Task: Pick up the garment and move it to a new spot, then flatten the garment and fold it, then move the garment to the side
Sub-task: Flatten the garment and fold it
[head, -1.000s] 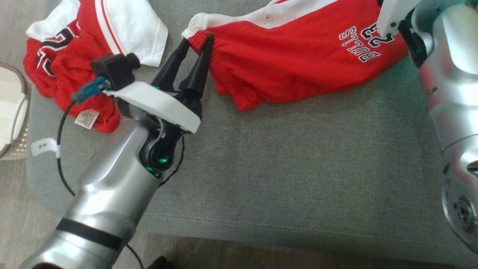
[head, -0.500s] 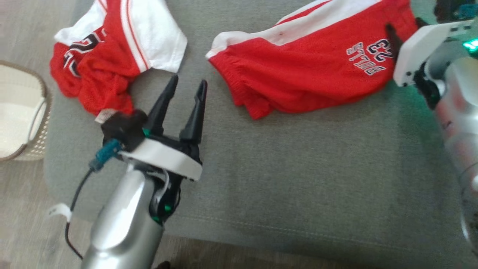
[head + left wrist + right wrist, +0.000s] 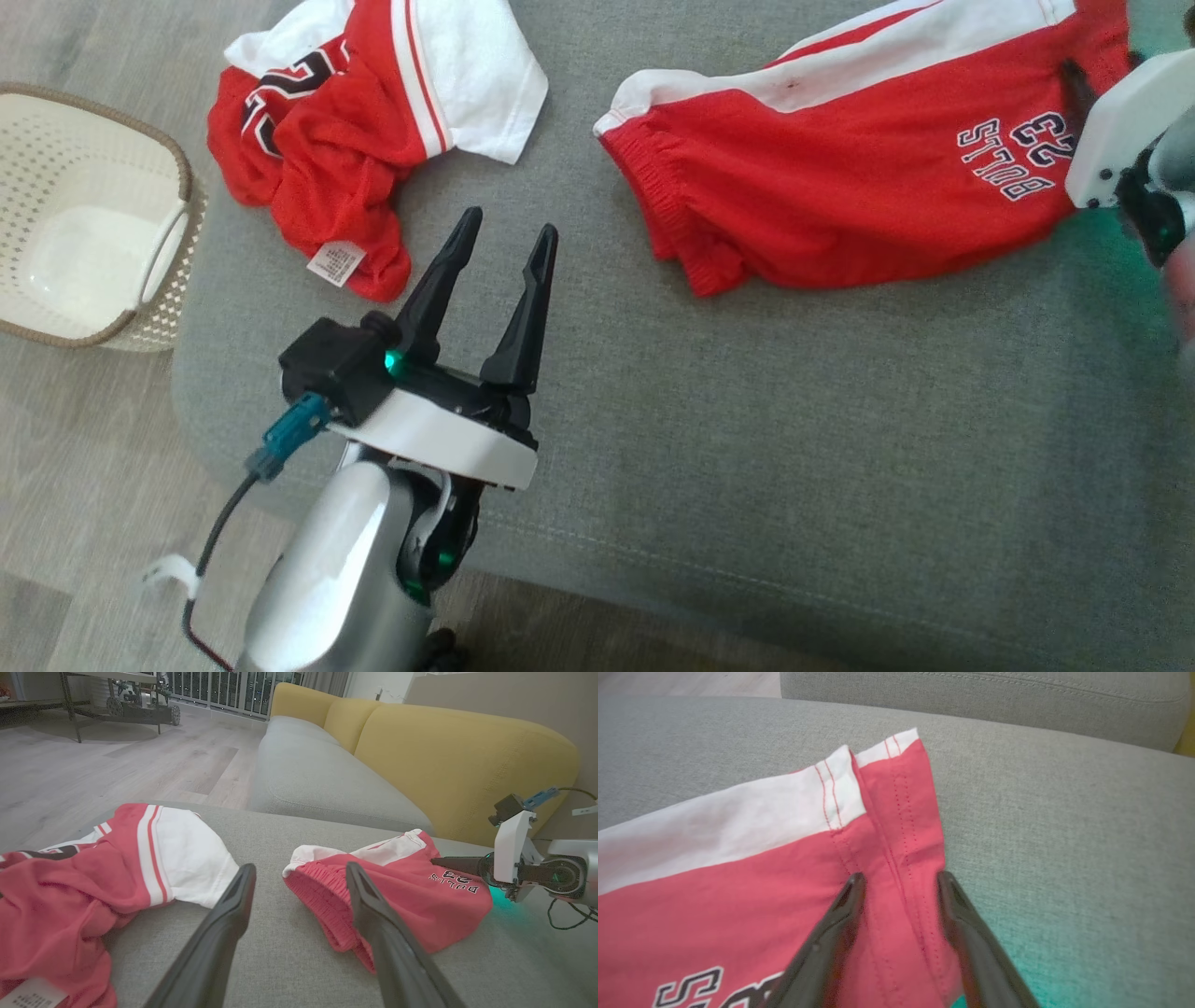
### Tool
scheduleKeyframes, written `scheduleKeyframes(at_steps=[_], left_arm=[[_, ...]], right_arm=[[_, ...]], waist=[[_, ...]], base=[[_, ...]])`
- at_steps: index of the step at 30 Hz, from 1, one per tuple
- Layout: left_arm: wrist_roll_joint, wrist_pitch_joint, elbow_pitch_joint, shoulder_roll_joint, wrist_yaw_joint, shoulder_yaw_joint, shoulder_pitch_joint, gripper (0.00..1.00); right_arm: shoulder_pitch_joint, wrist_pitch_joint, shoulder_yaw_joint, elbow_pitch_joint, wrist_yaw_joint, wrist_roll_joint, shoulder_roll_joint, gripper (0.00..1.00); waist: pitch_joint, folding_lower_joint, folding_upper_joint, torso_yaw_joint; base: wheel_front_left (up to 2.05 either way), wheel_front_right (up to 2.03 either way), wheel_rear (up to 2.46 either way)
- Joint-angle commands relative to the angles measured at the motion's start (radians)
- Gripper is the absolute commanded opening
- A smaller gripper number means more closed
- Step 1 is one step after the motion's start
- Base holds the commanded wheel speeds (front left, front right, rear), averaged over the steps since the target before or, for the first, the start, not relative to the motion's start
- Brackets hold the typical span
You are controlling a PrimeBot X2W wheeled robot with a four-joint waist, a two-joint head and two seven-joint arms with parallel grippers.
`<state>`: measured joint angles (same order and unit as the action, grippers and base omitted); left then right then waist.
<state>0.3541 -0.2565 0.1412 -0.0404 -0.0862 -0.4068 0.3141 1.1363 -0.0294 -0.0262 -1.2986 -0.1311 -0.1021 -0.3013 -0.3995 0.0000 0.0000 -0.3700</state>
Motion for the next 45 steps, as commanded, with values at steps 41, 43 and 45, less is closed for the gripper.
scheduleKeyframes(at_steps=[41, 43, 45], left_arm=[[-0.008, -0.005, -0.019, -0.010, 0.026, 0.049, -0.173, 1.00], [-0.005, -0.005, -0.014, -0.010, 0.023, 0.034, -0.171, 1.00], [-0.003, -0.005, -0.015, -0.010, 0.024, 0.030, -0.171, 1.00]], right_arm=[[-0.051, 0.153, -0.061, 0.057, 0.000, 0.072, 0.250, 0.00], [-0.099, 0.125, -0.206, 0.110, 0.000, -0.060, 0.250, 0.00], [-0.152, 0.074, -0.340, 0.204, 0.000, -0.180, 0.251, 0.00]], waist=[[0.265, 0.0000, 0.0000, 0.223], [0.270, 0.0000, 0.0000, 0.208], [0.268, 0.0000, 0.0000, 0.199]], base=[[0.00, 0.00, 0.00], [0.00, 0.00, 0.00], [0.00, 0.00, 0.00]])
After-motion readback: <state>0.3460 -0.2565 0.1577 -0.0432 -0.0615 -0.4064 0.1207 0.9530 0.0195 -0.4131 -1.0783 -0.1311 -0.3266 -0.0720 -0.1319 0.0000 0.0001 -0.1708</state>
